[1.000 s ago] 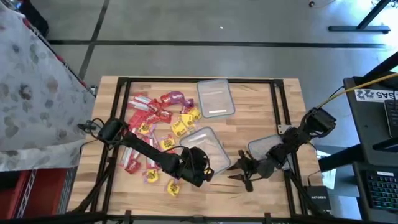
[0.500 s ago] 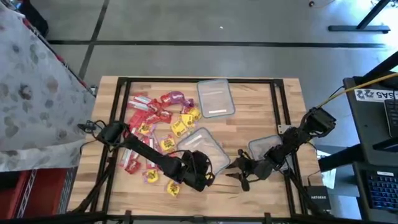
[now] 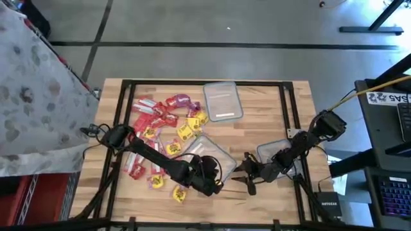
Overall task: Sort candy
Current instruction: Open the top rectangular transparent food container
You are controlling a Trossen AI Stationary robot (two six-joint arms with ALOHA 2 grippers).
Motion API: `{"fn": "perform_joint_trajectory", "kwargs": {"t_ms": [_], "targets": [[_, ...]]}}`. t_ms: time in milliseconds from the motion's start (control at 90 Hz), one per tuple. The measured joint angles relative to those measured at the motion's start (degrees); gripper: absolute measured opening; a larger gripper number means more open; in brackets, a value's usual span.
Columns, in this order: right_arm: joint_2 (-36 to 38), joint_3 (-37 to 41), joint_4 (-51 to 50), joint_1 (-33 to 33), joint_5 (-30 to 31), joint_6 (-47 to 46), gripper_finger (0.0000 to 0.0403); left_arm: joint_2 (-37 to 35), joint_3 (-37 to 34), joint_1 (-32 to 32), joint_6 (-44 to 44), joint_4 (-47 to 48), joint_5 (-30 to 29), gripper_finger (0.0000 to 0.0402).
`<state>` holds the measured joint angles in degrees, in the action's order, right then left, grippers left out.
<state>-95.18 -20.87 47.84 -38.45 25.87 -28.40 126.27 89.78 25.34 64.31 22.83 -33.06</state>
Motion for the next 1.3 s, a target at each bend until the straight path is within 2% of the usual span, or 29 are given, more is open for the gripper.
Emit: {"fn": "perform_joint_trajectory", "kwargs": {"t_ms": [111,322,378,422,478,544,711,800,867,944,1089,1300], "targets": [[0.0,0.1,1.3,0.0,-7.2,0.6,0.0147,1.1,0.2,0.1,1.6,-0.9,-0.1,0.0],[0.9,-1.0,9.7,-0.2,-29.7,2.1,0.0147,1.5,0.3,0.1,1.4,-1.9,0.3,0.0],[2.5,-1.5,9.3,-0.1,-33.0,2.2,0.0147,1.5,0.3,0.1,1.1,-2.1,0.1,0.0],[4.3,-2.0,6.9,-0.1,-33.4,2.4,0.0147,1.5,0.3,0.2,1.1,-2.1,0.1,0.0],[6.9,-2.5,1.2,-0.1,-32.6,3.1,0.0147,1.5,0.3,0.2,1.0,-2.2,0.0,0.0],[10.9,-3.8,-8.5,-0.1,-27.5,3.9,0.0147,1.6,0.3,0.2,0.8,-2.3,-0.2,0.0],[18.9,-10.5,-39.7,0.0,-2.5,0.9,0.0147,1.7,0.3,0.2,0.0,-3.4,-0.6,0.0],[20.6,-13.9,-50.3,0.0,9.2,-3.1,0.0147,1.8,0.3,0.2,-0.9,-4.3,-0.7,0.0],[20.7,-15.3,-55.8,0.4,14.1,-6.3,0.0147,1.9,0.3,0.2,-1.3,-4.7,-0.8,0.0],[20.2,-15.7,-59.8,1.9,14.2,-10.2,0.0147,1.9,0.3,0.2,-1.4,-4.7,-1.0,0.0],[17.2,-15.0,-61.7,4.9,8.4,-14.5,0.0147,1.9,0.3,0.2,-1.4,-4.7,-1.0,0.0],[12.2,-14.9,-56.3,4.5,0.5,-13.4,0.0147,1.9,0.3,0.4,-2.6,-4.8,-0.1,0.0]]}}
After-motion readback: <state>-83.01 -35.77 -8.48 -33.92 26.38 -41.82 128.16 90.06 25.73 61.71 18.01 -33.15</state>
